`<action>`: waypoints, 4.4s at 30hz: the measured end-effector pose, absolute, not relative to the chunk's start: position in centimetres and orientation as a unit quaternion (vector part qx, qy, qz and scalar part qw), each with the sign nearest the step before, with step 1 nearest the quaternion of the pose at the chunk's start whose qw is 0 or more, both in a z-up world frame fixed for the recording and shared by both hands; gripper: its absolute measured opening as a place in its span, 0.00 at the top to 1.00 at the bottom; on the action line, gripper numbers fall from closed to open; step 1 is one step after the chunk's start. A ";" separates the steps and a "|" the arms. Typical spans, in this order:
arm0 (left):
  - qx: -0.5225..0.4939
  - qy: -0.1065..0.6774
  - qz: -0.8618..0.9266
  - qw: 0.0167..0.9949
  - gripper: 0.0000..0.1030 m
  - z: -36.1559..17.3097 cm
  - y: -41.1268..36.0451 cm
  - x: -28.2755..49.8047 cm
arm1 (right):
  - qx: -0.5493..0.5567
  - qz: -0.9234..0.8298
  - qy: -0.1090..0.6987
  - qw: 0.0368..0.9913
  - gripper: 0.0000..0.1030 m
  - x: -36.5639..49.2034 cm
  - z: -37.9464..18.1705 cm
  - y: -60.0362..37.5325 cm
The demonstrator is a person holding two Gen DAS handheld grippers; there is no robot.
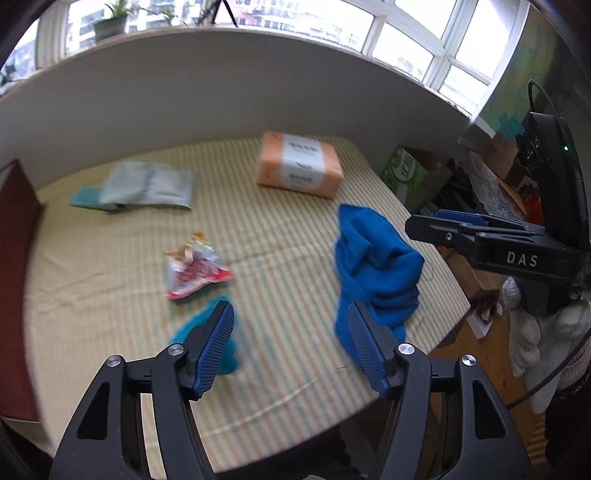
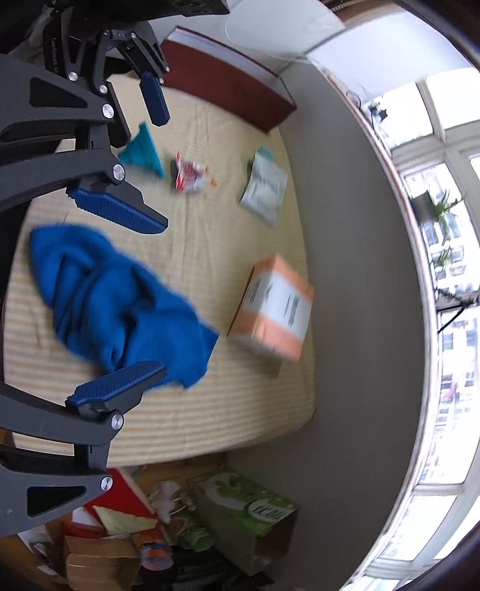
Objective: Organize soft objects
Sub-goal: 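Lower both tools onto the blue towel and close them on it, then lift the blue towel with both tools and carry it over the shoebox, then lower the towel into the shoebox and open both tools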
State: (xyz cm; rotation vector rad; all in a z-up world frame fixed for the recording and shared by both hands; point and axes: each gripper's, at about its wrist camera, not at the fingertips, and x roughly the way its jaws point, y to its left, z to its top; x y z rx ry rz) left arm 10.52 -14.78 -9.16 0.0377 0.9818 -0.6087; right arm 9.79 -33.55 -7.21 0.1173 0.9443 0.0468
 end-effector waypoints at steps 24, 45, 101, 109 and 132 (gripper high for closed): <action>0.059 0.517 -0.327 0.789 0.25 -14.5 -22.6 12.2 | 0.168 0.028 0.525 0.834 0.34 12.5 -13.0 -40.3; 0.054 0.483 -0.330 0.809 0.86 -14.2 -24.6 11.5 | 0.158 0.078 0.553 0.814 0.73 12.6 -13.6 -35.9; -0.099 0.306 -0.081 0.943 0.88 2.3 15.0 14.7 | -0.029 0.332 0.412 0.848 0.82 20.0 4.8 7.2; -0.103 0.339 -0.061 0.933 0.88 -0.4 17.3 17.6 | -0.033 0.330 0.436 0.837 0.82 23.6 1.6 10.3; -0.107 0.412 -0.025 0.905 0.38 -3.7 17.9 19.6 | -0.061 0.270 0.432 0.858 0.35 24.7 -0.3 4.4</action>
